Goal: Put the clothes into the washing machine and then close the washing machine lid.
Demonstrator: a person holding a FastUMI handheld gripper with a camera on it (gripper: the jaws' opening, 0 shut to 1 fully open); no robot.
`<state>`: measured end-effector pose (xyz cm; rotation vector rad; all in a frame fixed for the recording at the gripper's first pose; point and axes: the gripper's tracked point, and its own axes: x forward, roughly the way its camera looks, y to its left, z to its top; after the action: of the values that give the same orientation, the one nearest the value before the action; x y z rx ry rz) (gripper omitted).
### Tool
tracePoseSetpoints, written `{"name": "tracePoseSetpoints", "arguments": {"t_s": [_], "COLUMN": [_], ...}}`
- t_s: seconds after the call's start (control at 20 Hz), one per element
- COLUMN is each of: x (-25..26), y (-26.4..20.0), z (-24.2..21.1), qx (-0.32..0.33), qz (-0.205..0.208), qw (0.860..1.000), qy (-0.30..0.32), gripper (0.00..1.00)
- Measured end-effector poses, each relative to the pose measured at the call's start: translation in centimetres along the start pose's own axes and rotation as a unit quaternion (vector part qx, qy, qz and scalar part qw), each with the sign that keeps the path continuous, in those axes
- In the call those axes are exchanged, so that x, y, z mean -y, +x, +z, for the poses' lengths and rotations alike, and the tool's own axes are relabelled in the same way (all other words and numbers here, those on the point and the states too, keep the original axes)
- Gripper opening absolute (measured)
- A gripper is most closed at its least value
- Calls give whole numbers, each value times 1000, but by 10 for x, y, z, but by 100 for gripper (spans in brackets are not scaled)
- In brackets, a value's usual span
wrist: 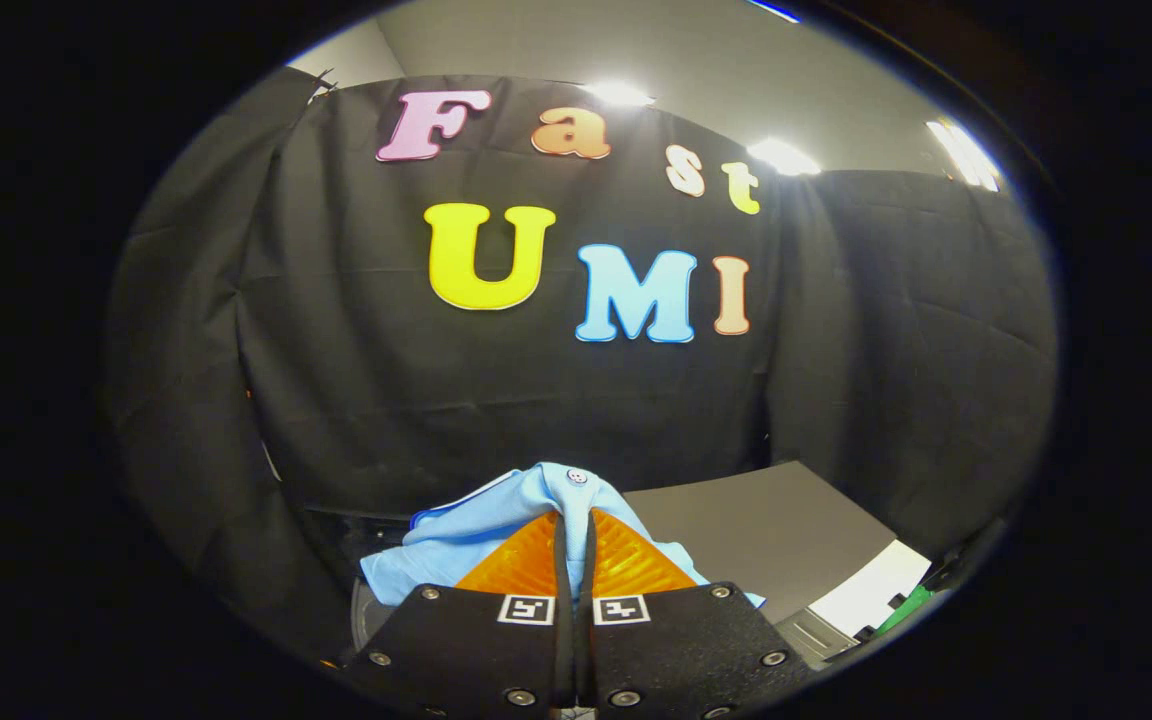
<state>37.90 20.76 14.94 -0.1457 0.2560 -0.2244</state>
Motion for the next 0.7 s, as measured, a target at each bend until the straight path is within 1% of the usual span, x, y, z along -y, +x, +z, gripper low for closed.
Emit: {"name": "tracePoseSetpoints", "arguments": {"t_s": [0.05, 0.15, 0.3, 0.4, 0.55, 0.7], "x": [-10, -43, -69, -84, -100, -113], "y": [-5, -11, -12, -8, 5, 25], "z": [-3, -8, -18, -30, -56, -94], "qx": [-1, -6, -16, -21, -38, -66], "qz": [3, 25, 39, 52, 60, 67], "qw": [1000, 999, 999, 998, 997, 995], "qy": [11, 36, 23, 28, 21, 23], "gripper": [0, 0, 0, 0, 0, 0]}}
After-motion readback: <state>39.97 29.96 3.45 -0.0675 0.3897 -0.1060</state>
